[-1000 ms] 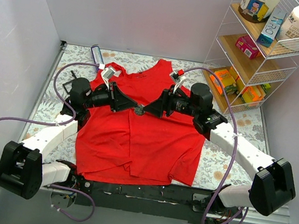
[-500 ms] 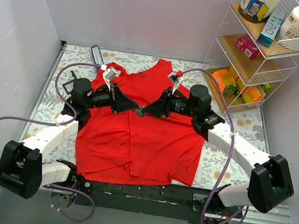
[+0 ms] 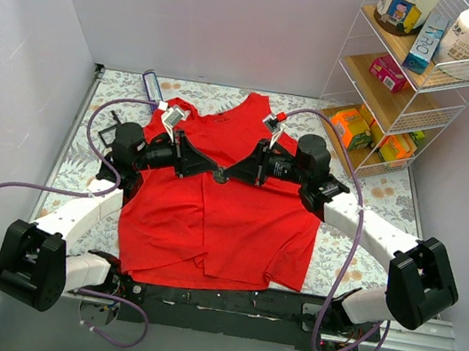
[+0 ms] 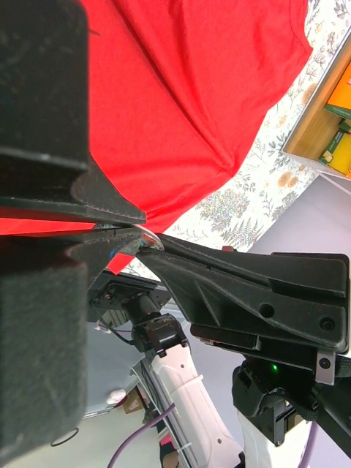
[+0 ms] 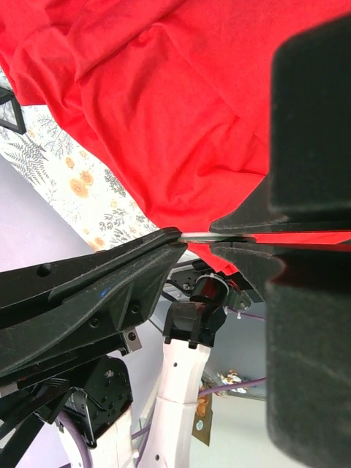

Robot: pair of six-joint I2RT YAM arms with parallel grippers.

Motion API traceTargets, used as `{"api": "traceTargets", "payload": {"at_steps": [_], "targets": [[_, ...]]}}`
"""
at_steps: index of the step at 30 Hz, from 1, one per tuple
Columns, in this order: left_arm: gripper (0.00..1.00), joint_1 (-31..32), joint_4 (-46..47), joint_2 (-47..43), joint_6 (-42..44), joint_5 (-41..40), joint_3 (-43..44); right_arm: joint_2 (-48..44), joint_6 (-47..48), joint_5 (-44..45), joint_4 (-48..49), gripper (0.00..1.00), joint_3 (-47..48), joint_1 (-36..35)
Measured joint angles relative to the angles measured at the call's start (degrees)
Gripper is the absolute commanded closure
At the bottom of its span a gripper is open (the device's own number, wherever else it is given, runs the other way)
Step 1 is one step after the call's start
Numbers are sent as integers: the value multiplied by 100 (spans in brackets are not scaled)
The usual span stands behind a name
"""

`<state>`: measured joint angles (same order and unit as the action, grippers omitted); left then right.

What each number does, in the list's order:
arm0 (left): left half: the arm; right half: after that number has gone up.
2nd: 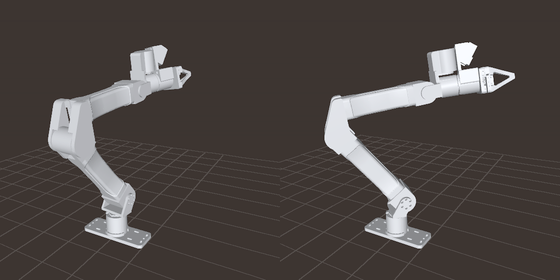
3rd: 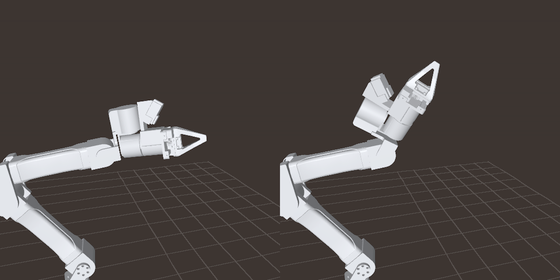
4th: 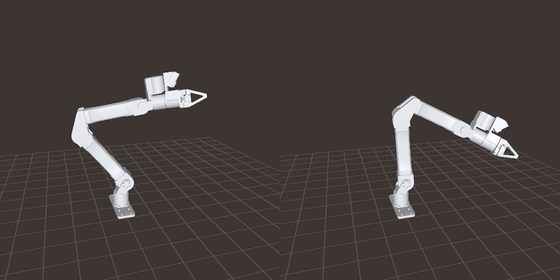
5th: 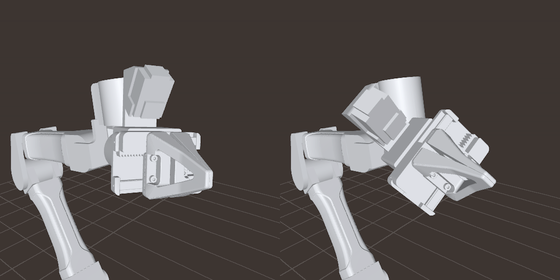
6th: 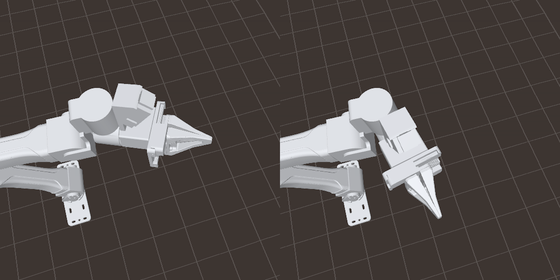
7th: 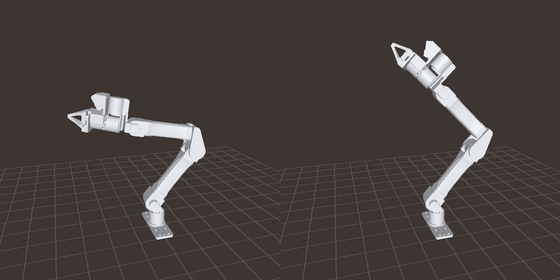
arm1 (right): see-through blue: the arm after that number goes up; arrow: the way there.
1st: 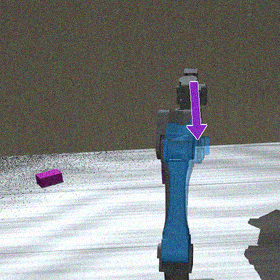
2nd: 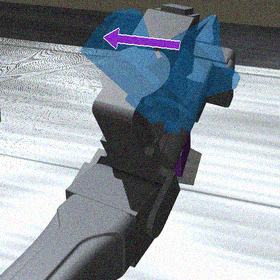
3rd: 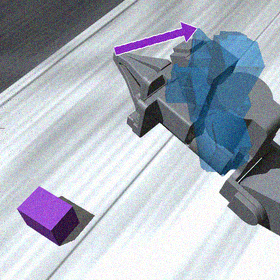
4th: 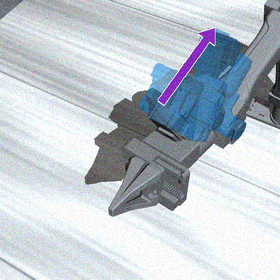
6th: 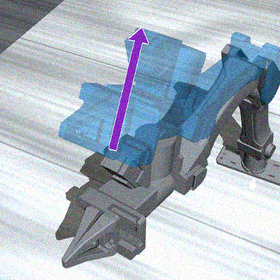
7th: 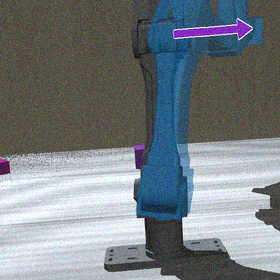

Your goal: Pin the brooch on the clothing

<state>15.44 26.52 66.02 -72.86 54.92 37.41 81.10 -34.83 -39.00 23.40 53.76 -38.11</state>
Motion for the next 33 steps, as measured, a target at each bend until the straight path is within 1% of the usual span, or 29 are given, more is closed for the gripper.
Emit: {"api": "traceTargets", "payload": {"at_steps": [1, 2, 4, 5, 6, 9, 14, 17, 18, 19, 22, 23, 30, 33], "targets": [[86, 0, -2, 0, 0, 2, 0, 2, -28, -9, 24, 99, -9, 0], [61, 0, -2, 2, 0, 0, 0, 2, -52, -11, 44, 99, -13, 2], [32, 2, 2, 2, 26, 2, 0, 2, -83, -17, 81, 99, -22, 7], [21, 7, -9, 2, 20, 4, 0, 2, -96, -17, 92, 99, -22, 7], [15, 7, -24, 2, 9, 4, 0, 2, -101, -15, 109, 99, -22, 7], [8, 7, -33, 7, -52, 39, -2, -11, -103, 20, 127, 99, -37, 7], [8, 7, 306, 160, -304, 422, -7, -192, -105, 111, 120, 99, -129, 9], [12, 26, 586, 413, -531, 752, -7, -337, -105, 131, 140, 99, -129, 11], [15, 44, 605, 483, -570, 820, -7, -376, -107, 133, 166, 99, -129, 11], [21, 57, 608, 527, -586, 868, -7, -404, -107, 131, 186, 99, -129, 11], [33, 127, 590, 581, -588, 981, -7, -455, -116, 133, 221, 99, -129, 11], [41, 136, 592, 579, -590, 1010, -7, -455, -118, 133, 221, 99, -129, 11], [58, 164, 702, 577, -673, 1078, -7, -455, -125, 131, 221, 99, -138, 11], [62, 166, 807, 577, -739, 1095, -9, -455, -125, 131, 221, 99, -138, 11]]}}
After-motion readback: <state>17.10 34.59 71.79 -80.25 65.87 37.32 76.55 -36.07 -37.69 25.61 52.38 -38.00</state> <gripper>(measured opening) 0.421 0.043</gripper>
